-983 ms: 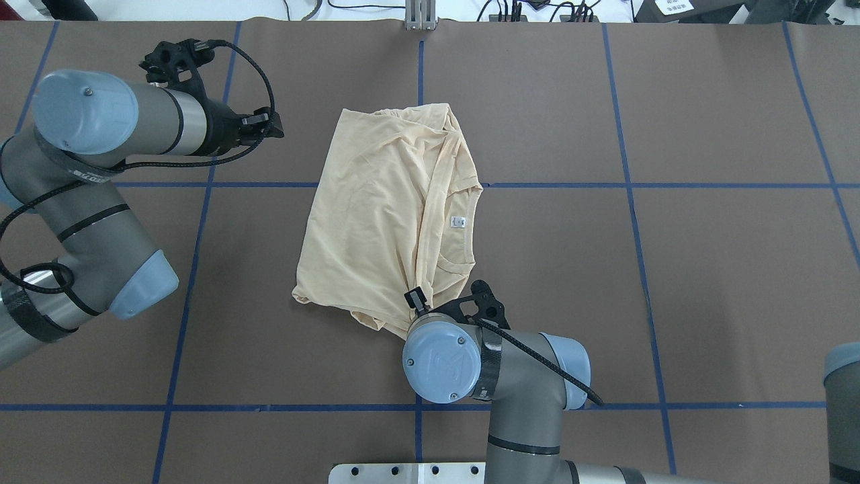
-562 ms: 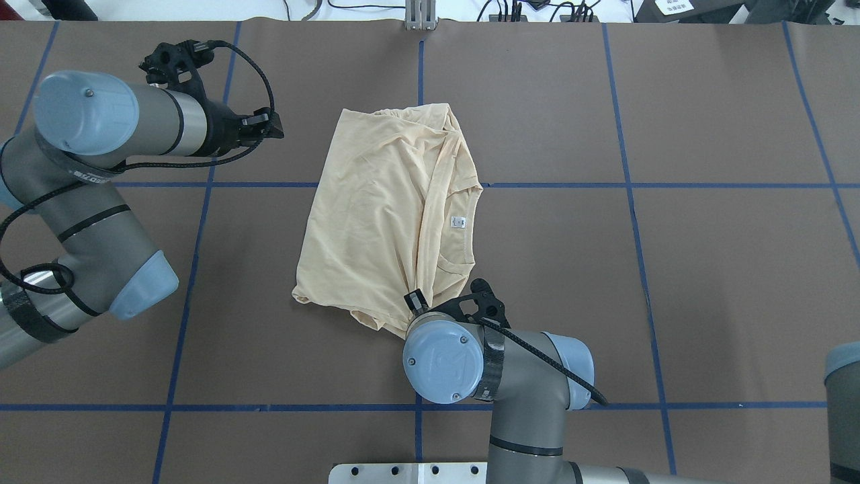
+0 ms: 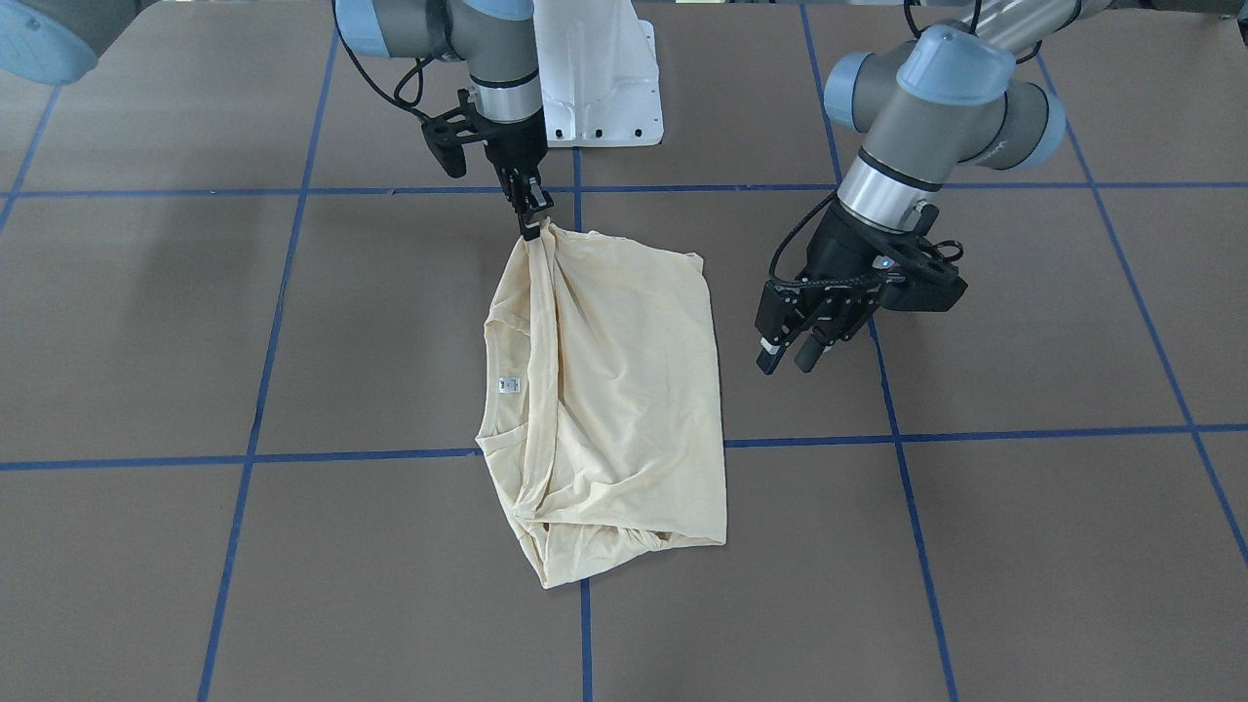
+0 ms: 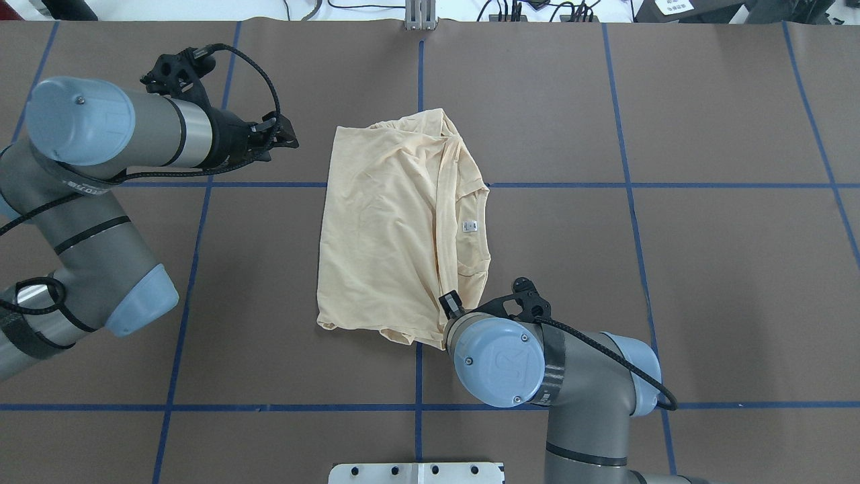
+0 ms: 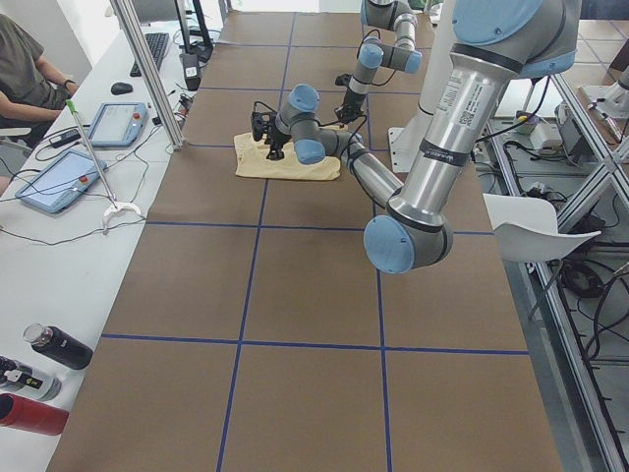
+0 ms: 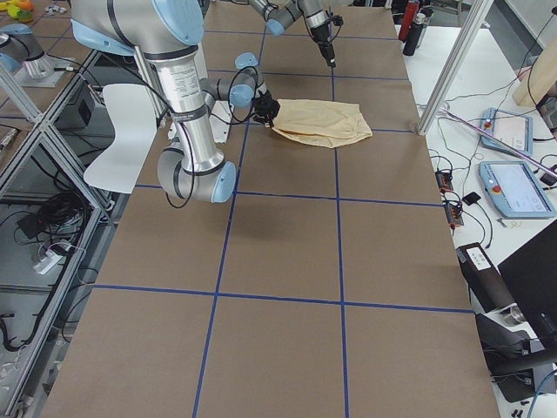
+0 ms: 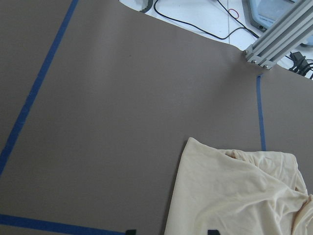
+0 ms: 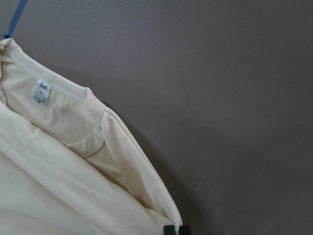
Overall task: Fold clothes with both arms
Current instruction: 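Lower the left gripper onto the other near corner of the shirt and grasp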
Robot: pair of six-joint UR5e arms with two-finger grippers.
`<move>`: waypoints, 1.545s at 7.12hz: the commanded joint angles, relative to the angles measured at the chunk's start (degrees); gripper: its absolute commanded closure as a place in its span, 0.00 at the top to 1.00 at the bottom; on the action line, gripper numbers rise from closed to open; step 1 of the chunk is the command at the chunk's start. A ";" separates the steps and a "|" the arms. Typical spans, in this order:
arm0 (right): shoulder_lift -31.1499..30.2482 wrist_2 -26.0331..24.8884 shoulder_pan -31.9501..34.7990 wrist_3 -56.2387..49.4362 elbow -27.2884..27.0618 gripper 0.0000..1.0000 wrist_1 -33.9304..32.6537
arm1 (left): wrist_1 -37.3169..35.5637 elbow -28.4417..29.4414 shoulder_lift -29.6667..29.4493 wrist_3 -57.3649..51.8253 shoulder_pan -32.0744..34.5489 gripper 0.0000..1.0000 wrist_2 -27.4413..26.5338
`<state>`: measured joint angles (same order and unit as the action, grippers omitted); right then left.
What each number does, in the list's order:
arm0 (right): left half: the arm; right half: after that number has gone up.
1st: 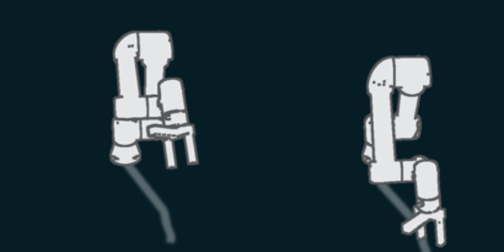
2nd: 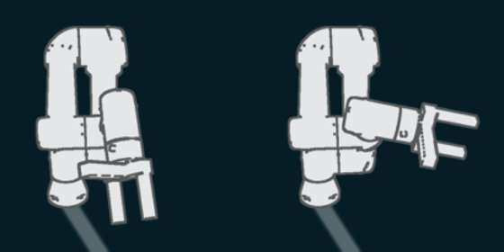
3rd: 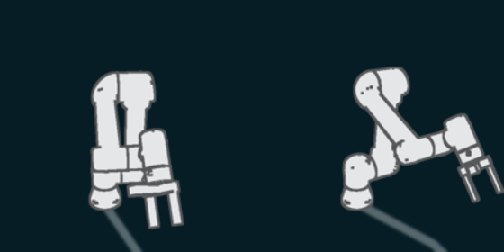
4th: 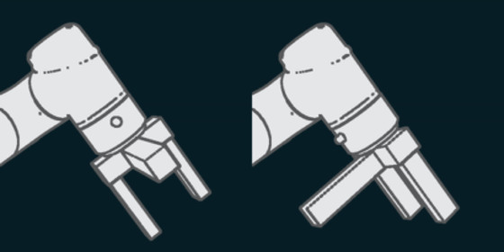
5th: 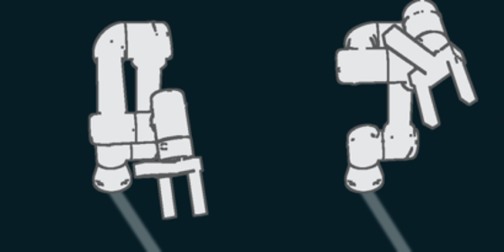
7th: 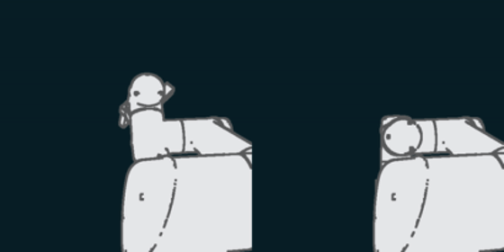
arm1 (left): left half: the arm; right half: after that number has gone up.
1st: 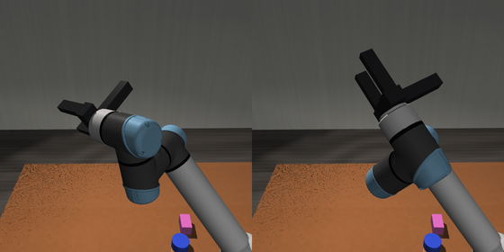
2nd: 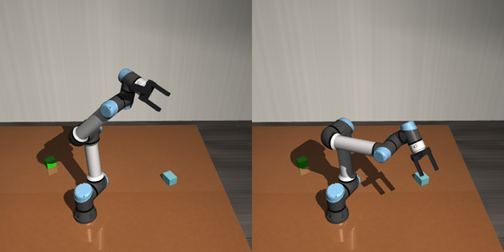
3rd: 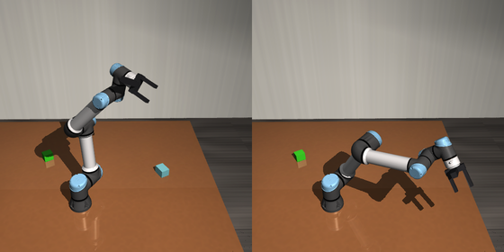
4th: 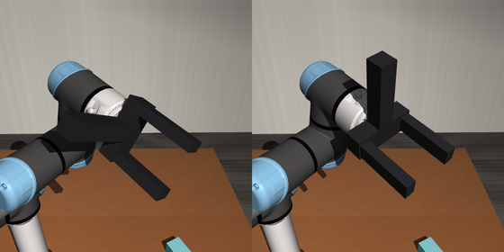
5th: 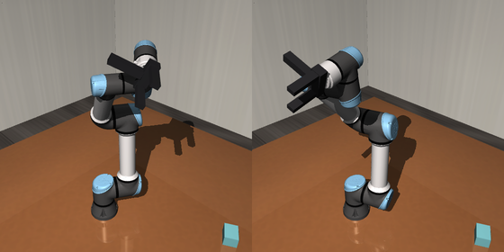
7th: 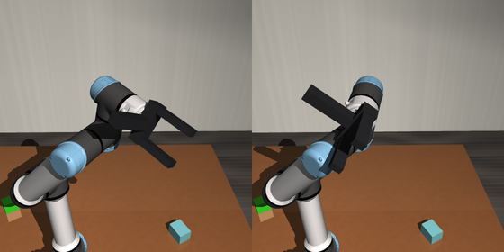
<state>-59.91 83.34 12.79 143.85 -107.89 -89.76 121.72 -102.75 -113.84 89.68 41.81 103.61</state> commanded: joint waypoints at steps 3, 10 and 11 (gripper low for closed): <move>-2.23 -0.11 0.30 0.02 -2.32 0.00 -0.77 | -1.40 -8.86 6.07 18.68 -16.38 1.00 -4.25; -2.23 0.07 0.48 -0.06 -2.67 0.00 -0.77 | -1.40 -3.34 6.27 31.51 -23.53 0.76 -9.73; -2.14 0.16 0.48 -0.06 -2.67 0.00 -0.77 | -1.05 -2.02 6.26 31.61 -23.53 0.74 -9.74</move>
<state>-62.11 83.43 13.21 143.79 -110.53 -90.53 120.40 -106.08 -107.53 120.79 18.28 94.11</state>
